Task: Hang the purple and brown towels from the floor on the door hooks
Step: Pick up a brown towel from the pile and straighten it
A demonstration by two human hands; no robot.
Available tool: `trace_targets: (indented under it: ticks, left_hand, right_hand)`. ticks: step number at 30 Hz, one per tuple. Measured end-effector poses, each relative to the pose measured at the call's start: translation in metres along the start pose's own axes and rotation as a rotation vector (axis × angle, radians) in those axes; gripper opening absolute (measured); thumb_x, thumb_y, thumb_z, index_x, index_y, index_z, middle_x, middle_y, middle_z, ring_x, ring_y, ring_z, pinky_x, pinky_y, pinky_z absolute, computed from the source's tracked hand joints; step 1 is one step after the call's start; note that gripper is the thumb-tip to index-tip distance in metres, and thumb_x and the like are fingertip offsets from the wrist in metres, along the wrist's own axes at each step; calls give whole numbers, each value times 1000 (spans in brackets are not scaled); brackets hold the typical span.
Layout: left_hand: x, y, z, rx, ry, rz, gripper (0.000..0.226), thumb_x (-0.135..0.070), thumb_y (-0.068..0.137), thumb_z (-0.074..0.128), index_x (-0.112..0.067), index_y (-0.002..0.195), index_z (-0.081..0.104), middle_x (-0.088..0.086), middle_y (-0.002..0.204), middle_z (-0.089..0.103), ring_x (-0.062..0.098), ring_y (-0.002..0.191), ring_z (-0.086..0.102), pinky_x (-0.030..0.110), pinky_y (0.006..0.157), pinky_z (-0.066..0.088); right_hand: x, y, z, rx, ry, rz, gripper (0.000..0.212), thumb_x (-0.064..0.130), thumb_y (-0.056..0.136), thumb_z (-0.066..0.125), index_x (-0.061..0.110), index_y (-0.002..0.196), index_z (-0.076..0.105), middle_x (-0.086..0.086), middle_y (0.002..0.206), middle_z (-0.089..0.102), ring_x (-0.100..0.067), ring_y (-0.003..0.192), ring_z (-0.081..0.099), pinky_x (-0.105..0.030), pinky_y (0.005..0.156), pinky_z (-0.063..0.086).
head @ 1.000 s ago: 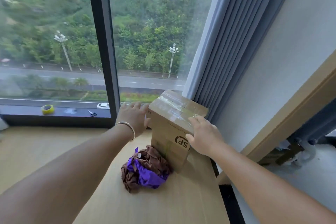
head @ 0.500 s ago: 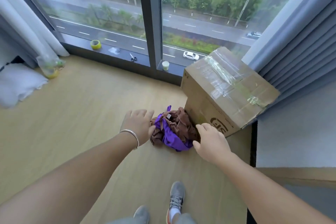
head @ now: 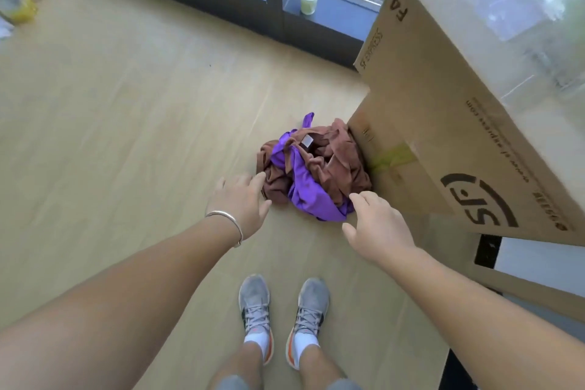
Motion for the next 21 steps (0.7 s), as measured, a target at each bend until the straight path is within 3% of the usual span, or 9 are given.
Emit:
trace_targets:
  ticks: [7, 12, 16, 21]
  left_hand:
    - [-10, 113, 101, -45, -116, 69, 49, -44, 93, 47, -21, 136, 39, 2, 125, 53, 27, 119, 47, 41, 99, 33]
    - [-35, 197, 152, -123, -63, 171, 55, -47, 92, 46, -21, 140, 37, 4, 130, 51, 27, 121, 47, 42, 101, 34]
    - [-86, 266, 161, -280, -89, 320, 54, -46, 94, 44, -28, 144, 36, 4, 131, 51, 27, 120, 48, 42, 96, 38]
    - [-143, 327, 149, -431, -106, 465, 56, -37, 93, 50, -36, 146, 32, 1, 138, 46, 27, 121, 47, 41, 95, 38]
  right_hand:
    - [-33, 116, 93, -47, -49, 80, 46, 37, 90, 54, 15, 129, 44, -4, 131, 45, -25, 124, 42, -38, 96, 37]
    - [-71, 188, 138, -195, -61, 243, 51, 39, 87, 58, 11, 127, 43, -9, 131, 45, -29, 125, 41, -42, 96, 38]
    - [-111, 232, 162, -308, -14, 409, 54, 48, 87, 58, 9, 123, 44, -12, 131, 47, -31, 124, 43, -44, 93, 40]
    - [-140, 274, 177, -391, -32, 425, 49, 51, 91, 51, 11, 120, 49, -10, 126, 52, -30, 121, 47, -43, 90, 42]
Point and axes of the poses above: each hand's wrist, its own y-axis towards the middle knuckle, its own z-axis out of the palm, x = y × z, the point moved 8 cm from there along y, towards the middle knuckle
